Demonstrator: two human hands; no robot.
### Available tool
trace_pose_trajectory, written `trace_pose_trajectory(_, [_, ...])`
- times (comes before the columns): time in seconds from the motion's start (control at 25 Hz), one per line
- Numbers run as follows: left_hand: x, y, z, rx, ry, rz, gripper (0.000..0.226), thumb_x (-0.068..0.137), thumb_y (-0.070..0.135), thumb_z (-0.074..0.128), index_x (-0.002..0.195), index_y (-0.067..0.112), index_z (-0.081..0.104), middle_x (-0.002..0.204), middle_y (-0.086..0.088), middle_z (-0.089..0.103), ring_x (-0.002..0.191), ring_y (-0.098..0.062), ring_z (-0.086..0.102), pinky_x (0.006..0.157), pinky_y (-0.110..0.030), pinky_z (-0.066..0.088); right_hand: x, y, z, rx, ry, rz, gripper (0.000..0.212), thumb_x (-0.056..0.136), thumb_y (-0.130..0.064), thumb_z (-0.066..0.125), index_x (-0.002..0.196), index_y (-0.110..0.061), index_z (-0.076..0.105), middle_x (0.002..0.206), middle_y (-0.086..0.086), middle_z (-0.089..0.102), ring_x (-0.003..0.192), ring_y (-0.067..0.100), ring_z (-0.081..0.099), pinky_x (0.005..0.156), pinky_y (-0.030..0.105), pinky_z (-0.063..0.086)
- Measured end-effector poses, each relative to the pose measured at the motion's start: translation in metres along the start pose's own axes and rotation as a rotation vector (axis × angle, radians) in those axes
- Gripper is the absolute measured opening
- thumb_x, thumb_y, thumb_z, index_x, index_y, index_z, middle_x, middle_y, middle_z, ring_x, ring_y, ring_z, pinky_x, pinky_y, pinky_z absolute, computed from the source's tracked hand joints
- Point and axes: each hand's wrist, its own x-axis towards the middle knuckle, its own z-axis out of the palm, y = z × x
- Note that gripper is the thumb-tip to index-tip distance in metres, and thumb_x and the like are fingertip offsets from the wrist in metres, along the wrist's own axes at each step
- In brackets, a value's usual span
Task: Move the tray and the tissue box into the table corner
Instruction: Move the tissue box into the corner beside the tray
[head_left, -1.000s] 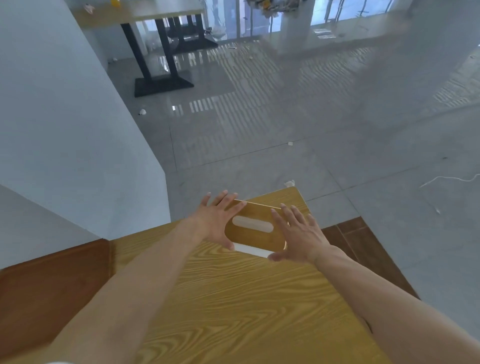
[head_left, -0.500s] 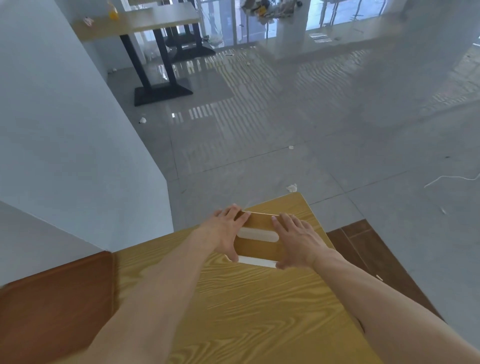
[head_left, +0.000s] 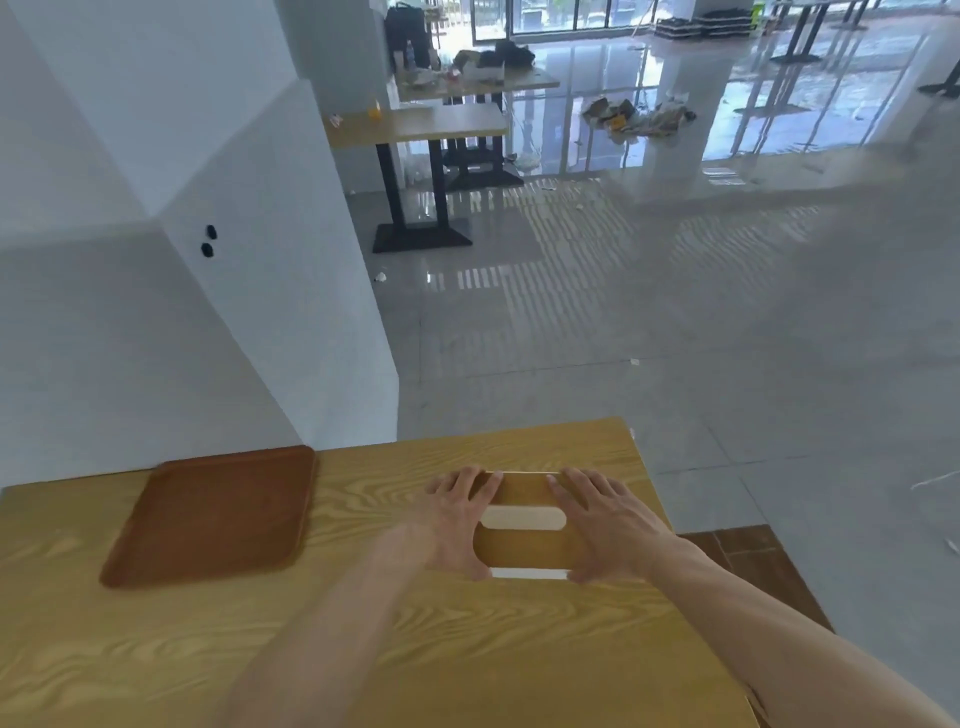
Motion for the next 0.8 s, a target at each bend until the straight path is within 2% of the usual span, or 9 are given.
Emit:
trace_pose_trajectory(0.2, [-0.089, 0.025, 0.023, -0.077, 0.058, -0.14, 0.126, 0.062, 0.064, 0.073, 0.153, 0.03, -0.008, 0.158, -0.004, 0.003, 0.146, -0.031, 0.004, 0.119, -0.045, 0.012, -0.036, -0.039, -0.009, -0.062, 0.025, -0.187, 0.124, 0.067, -0.068, 0.067, 0.155, -0.017, -0.005, 0.162, 0.014, 0.005, 0.147, 0.032, 0.005, 0.121, 0.045, 0.012])
trace_pose_trajectory(0.52, [-0.23, 0.028, 0.065, -0.123, 0.172, -0.399, 0.128, 0.054, 0.074, 0.065, 0.149, 0.034, -0.011, 0.149, 0.005, 0.008, 0.14, -0.028, 0.012, 0.117, -0.045, 0.018, -0.059, -0.127, -0.021, -0.124, 0.073, -0.496, 0.123, 0.061, -0.071, 0.065, 0.154, -0.018, 0.004, 0.159, 0.014, 0.014, 0.143, 0.033, 0.015, 0.118, 0.045, 0.021])
trace_pose_trajectory(0.68, [-0.3, 0.025, 0.08, -0.146, 0.25, -0.502, 0.123, 0.053, 0.074, 0.064, 0.148, 0.033, -0.003, 0.145, 0.004, 0.012, 0.137, -0.031, 0.02, 0.115, -0.047, 0.024, -0.061, -0.184, -0.027, -0.12, 0.091, -0.639, 0.121, 0.059, -0.07, 0.066, 0.151, -0.022, 0.004, 0.157, 0.011, 0.014, 0.142, 0.032, 0.016, 0.118, 0.045, 0.023])
trace_pose_trajectory(0.8, [-0.352, 0.016, 0.093, -0.175, 0.263, -0.571, 0.123, 0.053, 0.073, 0.064, 0.148, 0.032, -0.002, 0.147, 0.003, 0.012, 0.138, -0.031, 0.018, 0.115, -0.048, 0.024, -0.061, -0.236, -0.028, -0.131, 0.093, -0.725, 0.119, 0.057, -0.069, 0.066, 0.149, -0.023, 0.008, 0.155, 0.01, 0.017, 0.141, 0.031, 0.018, 0.117, 0.045, 0.024])
